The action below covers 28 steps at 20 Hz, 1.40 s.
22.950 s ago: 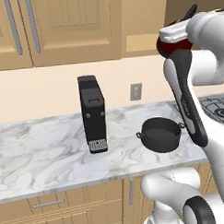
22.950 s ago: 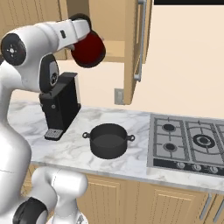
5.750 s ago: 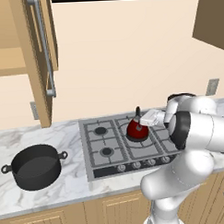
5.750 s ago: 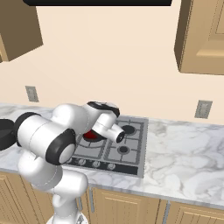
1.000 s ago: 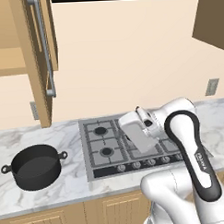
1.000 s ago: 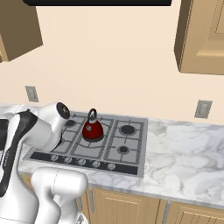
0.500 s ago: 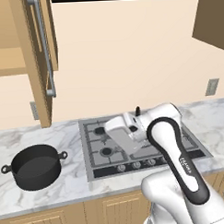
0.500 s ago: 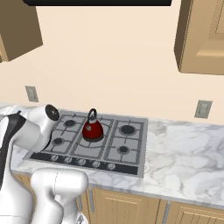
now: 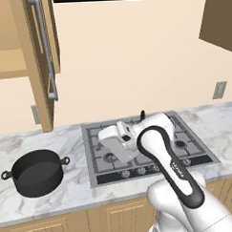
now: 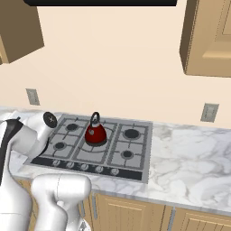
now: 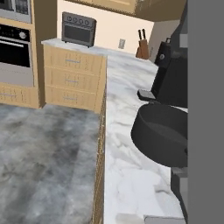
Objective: Pick the kettle from the cabinet and place it on a stove burner. Then pick the pot from the counter and place it on another stove burner. Finally, turn both burners on.
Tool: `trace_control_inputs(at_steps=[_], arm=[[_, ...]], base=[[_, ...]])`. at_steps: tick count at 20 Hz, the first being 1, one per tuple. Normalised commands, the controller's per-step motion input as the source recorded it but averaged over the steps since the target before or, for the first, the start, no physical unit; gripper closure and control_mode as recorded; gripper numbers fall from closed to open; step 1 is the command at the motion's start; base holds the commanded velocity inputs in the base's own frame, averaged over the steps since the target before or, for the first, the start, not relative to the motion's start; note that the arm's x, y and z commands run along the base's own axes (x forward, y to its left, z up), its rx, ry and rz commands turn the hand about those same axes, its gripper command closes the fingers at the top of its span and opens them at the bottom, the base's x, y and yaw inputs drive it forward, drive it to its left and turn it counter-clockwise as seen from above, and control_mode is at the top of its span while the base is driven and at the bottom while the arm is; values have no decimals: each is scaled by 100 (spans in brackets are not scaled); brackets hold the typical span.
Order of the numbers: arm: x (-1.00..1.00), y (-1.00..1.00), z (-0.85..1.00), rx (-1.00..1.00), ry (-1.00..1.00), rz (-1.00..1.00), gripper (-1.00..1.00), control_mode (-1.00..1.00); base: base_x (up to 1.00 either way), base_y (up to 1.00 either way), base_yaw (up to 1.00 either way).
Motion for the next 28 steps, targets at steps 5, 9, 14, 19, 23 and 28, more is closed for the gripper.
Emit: trace_control_inputs(at_steps=[5,9,14,19,23,28], arm=[[31,23,-27,0,0,0,-100,-100],[30,25,-28,0,0,0,-100,-100],[31,28,-24,0,0,0,-100,-100],[28,28,-19,0,0,0,-100,-100],[24,27,-15,0,0,0,-100,-100],[19,24,-13,-1,0,0,-100,-100]], base=[[0,0,0],[0,0,0],[0,0,0],[0,0,0],[0,0,0],[0,0,0]])
